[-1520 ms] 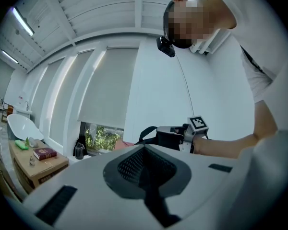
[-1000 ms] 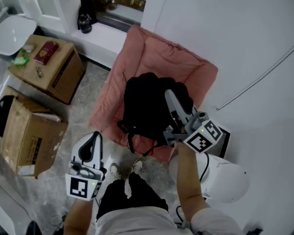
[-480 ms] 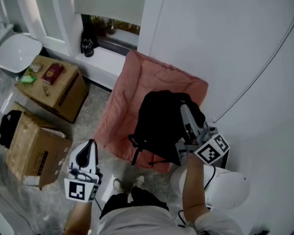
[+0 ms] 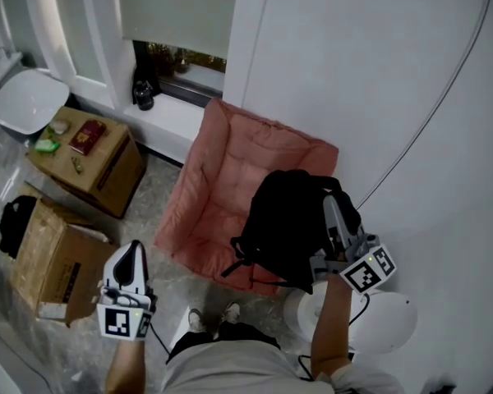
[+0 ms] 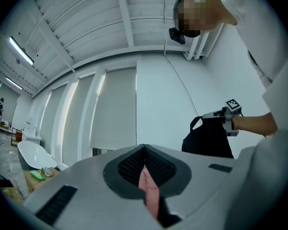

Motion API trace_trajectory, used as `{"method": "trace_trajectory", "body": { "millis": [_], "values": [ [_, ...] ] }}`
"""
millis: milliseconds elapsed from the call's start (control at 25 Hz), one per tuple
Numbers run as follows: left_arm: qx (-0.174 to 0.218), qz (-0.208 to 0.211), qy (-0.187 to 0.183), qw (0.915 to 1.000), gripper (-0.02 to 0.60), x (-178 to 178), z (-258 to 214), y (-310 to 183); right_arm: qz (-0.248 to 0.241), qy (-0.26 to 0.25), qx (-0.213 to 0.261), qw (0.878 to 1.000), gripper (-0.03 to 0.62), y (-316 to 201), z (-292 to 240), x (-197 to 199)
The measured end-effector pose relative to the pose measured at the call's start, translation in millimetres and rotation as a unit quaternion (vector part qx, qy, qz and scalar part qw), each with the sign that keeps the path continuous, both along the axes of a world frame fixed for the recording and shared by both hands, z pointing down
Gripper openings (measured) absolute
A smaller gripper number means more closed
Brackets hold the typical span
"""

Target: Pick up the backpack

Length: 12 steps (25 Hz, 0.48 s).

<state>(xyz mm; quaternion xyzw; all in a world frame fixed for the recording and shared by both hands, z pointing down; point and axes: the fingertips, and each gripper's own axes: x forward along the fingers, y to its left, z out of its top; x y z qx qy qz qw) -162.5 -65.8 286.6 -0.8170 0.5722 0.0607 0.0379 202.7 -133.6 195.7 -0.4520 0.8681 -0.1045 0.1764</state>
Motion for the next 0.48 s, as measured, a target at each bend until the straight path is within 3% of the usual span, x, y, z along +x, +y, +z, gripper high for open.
{"method": "trace_trajectory", "body": {
  "millis": [480],
  "values": [
    [0.020,-0.027,0.001,0.9994,0.015,-18,-23,11,0.069,0.002,-0.001,0.998,0.035,46,-10,57]
  ]
}}
